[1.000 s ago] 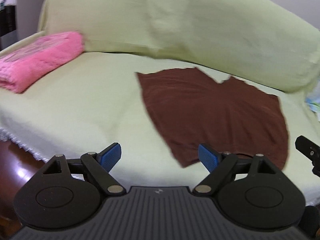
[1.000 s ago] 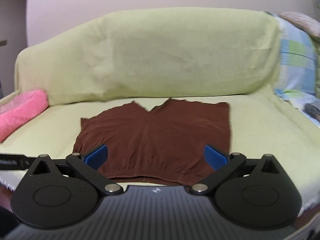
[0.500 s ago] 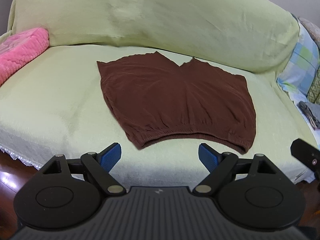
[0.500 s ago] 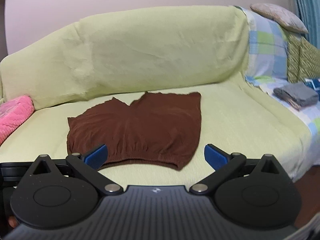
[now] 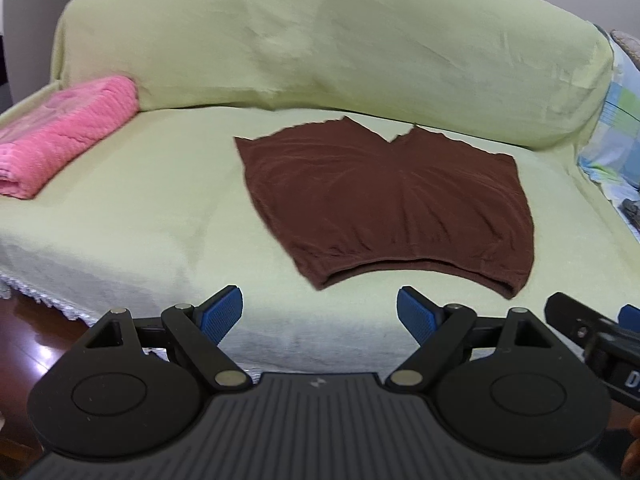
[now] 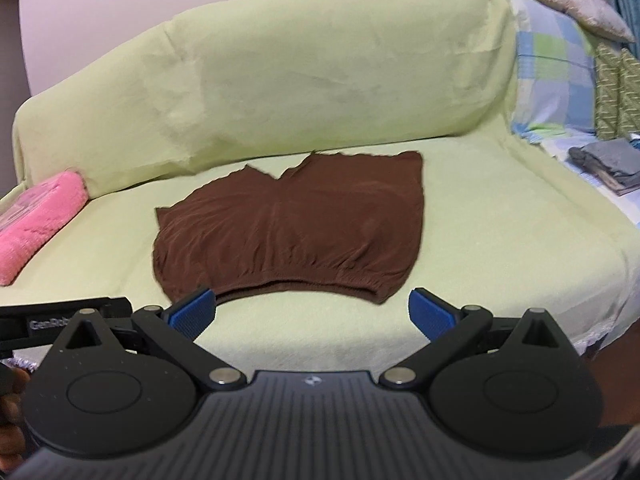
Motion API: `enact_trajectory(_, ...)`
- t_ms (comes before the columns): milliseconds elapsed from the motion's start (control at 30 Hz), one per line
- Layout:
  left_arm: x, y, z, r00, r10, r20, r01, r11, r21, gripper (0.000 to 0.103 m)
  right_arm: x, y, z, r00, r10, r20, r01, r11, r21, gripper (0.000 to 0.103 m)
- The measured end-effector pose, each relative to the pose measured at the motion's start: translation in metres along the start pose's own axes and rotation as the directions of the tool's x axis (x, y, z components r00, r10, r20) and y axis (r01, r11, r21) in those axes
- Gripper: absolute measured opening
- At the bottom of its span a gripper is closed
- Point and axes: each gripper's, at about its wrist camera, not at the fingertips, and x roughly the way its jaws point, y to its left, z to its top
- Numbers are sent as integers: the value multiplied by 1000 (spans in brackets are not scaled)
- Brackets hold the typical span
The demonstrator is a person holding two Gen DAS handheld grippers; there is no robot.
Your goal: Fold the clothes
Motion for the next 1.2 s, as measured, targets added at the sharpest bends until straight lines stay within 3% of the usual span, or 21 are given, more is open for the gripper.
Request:
enact_trajectory(433,-20,10,-12,996,61,62,-64,997,47,87,6,20,-7,999,47,-21,-48,998,-51,101)
enact_trajectory(600,-21,11,-13,996,24,82,-27,999,44,87,6,16,-9,999,41,-28,-43,998,-39,101)
enact_trajectory(1000,3,-7,-13,998,-34,45,31,997,76,87,18,4,-12,999,-7,-53,6,1000,-18,101)
enact_trajectory(1200,16,-15,-10,999,-17,45,13,995,96,87,28,0,-13,998,-23,-64,22,999,-23,101)
